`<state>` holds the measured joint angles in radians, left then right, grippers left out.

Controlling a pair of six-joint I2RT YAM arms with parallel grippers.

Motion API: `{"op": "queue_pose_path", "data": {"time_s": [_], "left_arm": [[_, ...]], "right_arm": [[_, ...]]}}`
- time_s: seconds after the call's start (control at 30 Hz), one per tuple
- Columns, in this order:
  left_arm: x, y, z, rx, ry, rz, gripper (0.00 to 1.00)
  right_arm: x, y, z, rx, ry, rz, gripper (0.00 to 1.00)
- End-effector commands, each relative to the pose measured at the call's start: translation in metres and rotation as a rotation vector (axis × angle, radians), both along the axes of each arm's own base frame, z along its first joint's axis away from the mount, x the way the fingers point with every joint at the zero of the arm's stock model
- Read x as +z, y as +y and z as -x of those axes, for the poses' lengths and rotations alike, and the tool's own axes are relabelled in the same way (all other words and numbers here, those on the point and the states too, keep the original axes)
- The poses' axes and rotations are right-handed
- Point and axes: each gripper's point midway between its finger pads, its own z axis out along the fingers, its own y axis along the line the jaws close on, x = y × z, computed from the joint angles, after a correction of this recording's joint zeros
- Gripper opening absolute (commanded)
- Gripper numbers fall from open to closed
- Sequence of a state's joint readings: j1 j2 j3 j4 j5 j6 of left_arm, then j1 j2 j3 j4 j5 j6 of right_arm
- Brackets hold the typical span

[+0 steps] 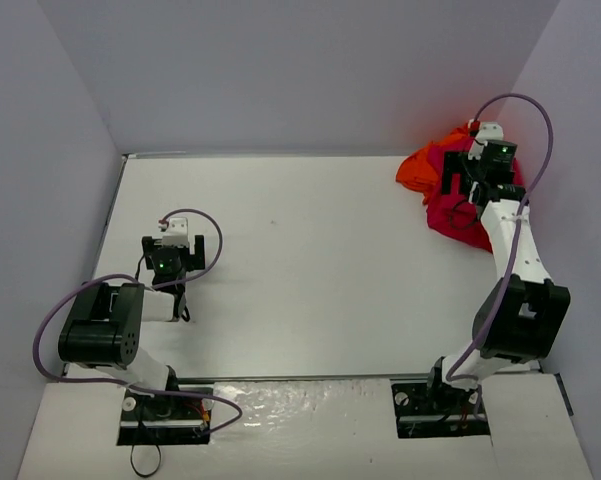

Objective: Fold and stack the t-shirts
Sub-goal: Grab crumpled tshirt from bin with the right arm

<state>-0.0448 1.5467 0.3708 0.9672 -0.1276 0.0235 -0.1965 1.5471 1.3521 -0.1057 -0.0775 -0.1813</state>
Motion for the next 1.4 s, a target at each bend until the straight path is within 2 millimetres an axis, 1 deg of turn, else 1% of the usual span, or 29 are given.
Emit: {"op": "queue_pose_path", "data": {"time_s": [0.0,0.07,0.1,0.17,0.2,0.23,0.3,0.4,0.47,0.5,0.63,0.67,0.7,0.73,0.8,0.83,0.87,0.93,0.97,1.07,1.13,1.17,1.27,1.37], "left_arm": [[0.032,-0.001,-0.015,-0.002,-0.111,0.011,0.97],[0.033,-0.001,-0.015,-0.003,-0.111,0.012,0.97],[0.033,-0.001,-0.015,-0.002,-0.111,0.011,0.97],[0.033,-0.001,-0.015,-0.003,-0.111,0.012,0.97],[0.032,-0.001,-0.015,-0.001,-0.111,0.013,0.97],[0.032,-0.001,-0.015,-0.003,-0.11,0.013,0.97],[0.032,0.0,-0.015,-0.001,-0.111,0.012,0.97],[0.032,-0.001,-0.016,-0.003,-0.11,0.012,0.97],[0.033,0.0,-0.015,-0.001,-0.11,0.012,0.97],[0.033,-0.001,-0.015,-0.002,-0.111,0.011,0.97],[0.033,-0.002,-0.015,-0.009,-0.112,0.008,0.97],[0.033,-0.002,-0.015,-0.009,-0.112,0.008,0.97],[0.033,-0.003,-0.016,-0.013,-0.113,0.011,0.97],[0.032,-0.003,-0.016,-0.016,-0.109,0.011,0.97],[0.032,-0.003,-0.016,-0.017,-0.107,0.012,0.97],[0.032,-0.003,-0.016,-0.019,-0.107,0.012,0.97],[0.032,-0.003,-0.016,-0.019,-0.107,0.012,0.97],[0.031,-0.002,-0.015,-0.016,-0.104,0.01,0.97],[0.032,-0.003,-0.016,-0.017,-0.109,0.012,0.97],[0.032,-0.003,-0.016,-0.016,-0.109,0.012,0.97],[0.031,-0.002,-0.016,-0.014,-0.107,0.014,0.97],[0.032,-0.003,-0.016,-0.016,-0.108,0.016,0.97],[0.032,-0.002,-0.016,-0.016,-0.106,0.016,0.97],[0.032,-0.002,-0.017,-0.017,-0.105,0.018,0.97]], "right_arm": [[0.156,0.034,0.025,0.143,-0.368,-0.075,1.0],[0.17,0.047,0.03,0.204,-0.398,-0.088,1.0],[0.173,0.049,0.031,0.212,-0.406,-0.091,1.0],[0.17,0.045,0.029,0.195,-0.398,-0.074,1.0],[0.164,0.037,0.026,0.157,-0.388,-0.059,1.0],[0.156,0.032,0.024,0.13,-0.371,-0.057,1.0],[0.131,0.021,0.02,0.073,-0.316,-0.054,1.0],[0.081,0.012,0.016,0.03,-0.188,-0.057,1.0],[0.057,0.007,0.019,0.013,-0.109,-0.043,1.0],[0.047,0.005,0.023,0.005,-0.077,-0.029,1.0],[0.023,-0.013,0.036,-0.065,-0.007,0.037,0.99],[0.018,-0.017,0.036,-0.088,0.004,0.041,0.99],[0.009,-0.02,0.033,-0.101,0.032,0.044,0.98],[0.011,-0.024,0.028,-0.107,0.036,0.067,0.98],[0.005,-0.034,0.015,-0.136,0.065,0.106,0.98],[0.026,-0.04,0.002,-0.158,0.023,0.123,0.98],[0.014,-0.045,-0.001,-0.178,0.054,0.13,0.98],[0.045,-0.059,-0.03,-0.248,0.008,0.176,0.97],[0.024,-0.061,-0.04,-0.249,0.07,0.185,0.97],[0.01,-0.069,-0.053,-0.267,0.139,0.234,0.95],[-0.001,-0.072,-0.06,-0.274,0.189,0.291,0.89],[-0.001,-0.075,-0.058,-0.294,0.194,0.303,0.88],[-0.019,-0.071,-0.058,-0.278,0.229,0.293,0.89],[-0.032,-0.073,-0.055,-0.289,0.263,0.307,0.88]]}}
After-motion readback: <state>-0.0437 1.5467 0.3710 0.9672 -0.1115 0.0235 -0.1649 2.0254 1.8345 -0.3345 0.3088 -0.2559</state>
